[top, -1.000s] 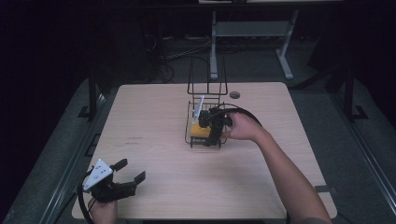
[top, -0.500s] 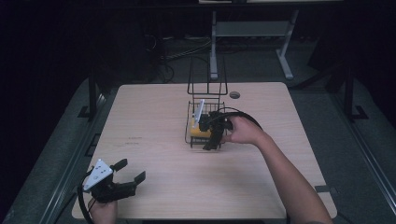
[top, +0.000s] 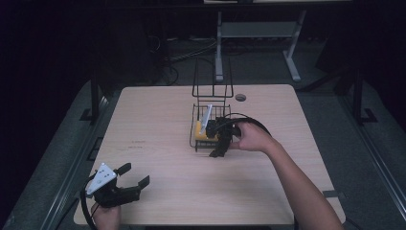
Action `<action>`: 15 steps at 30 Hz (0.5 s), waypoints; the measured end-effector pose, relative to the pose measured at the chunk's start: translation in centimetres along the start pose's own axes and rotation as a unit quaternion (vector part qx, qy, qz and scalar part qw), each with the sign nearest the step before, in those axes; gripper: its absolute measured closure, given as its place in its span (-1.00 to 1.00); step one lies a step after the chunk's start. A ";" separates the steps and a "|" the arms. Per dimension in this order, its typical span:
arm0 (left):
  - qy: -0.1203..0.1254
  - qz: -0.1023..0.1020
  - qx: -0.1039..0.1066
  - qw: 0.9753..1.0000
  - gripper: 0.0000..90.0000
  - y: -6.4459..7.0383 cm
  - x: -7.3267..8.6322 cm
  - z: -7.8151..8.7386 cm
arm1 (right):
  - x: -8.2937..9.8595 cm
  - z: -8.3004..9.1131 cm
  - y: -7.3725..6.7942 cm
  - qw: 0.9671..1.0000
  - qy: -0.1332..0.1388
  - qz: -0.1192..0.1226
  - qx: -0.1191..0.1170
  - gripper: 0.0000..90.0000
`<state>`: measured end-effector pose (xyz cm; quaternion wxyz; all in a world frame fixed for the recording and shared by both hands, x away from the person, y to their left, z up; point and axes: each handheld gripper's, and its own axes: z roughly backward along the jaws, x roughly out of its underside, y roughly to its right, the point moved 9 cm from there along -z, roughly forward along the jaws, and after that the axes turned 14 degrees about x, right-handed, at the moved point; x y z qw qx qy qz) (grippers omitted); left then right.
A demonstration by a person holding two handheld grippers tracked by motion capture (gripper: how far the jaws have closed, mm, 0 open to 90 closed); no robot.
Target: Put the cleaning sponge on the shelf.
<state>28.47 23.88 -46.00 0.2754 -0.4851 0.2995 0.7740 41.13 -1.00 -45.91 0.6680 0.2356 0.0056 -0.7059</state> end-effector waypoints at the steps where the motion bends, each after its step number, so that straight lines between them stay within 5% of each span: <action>1: 0.002 0.001 0.000 1.000 -0.72 0.0 0.0 0.0 | 0.0 0.0 0.0 1.000 0.002 0.001 0.001 -0.67; 15: -0.005 -0.006 0.005 1.000 -0.72 0.4 0.0 -0.2 | 1.9 0.8 -2.1 1.000 0.007 -0.010 0.003 -0.68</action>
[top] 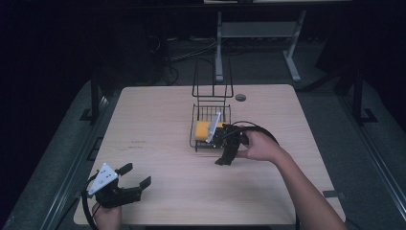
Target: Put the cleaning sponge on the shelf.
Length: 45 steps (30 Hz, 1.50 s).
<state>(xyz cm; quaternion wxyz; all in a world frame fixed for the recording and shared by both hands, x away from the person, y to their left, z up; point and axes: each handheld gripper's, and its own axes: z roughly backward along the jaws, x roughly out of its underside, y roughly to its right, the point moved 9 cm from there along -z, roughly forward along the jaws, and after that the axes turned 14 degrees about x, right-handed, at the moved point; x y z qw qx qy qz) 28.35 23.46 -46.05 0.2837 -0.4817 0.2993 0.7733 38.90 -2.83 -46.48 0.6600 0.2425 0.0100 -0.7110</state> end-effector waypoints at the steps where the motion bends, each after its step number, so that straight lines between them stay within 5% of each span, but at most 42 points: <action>1: 0.000 0.000 0.000 1.000 -0.72 0.0 0.0 0.0 | 0.1 0.0 0.0 1.000 0.001 -0.001 0.000 -0.68; 27: -0.006 -0.004 -0.002 1.000 -0.72 0.0 0.1 -0.1 | 3.7 0.2 -2.1 1.000 -0.008 -0.023 -0.002 -0.68; 45: -0.008 -0.006 -0.002 1.000 -0.72 0.1 0.1 -0.3 | 6.6 0.6 -5.1 0.999 -0.013 -0.036 0.002 -0.67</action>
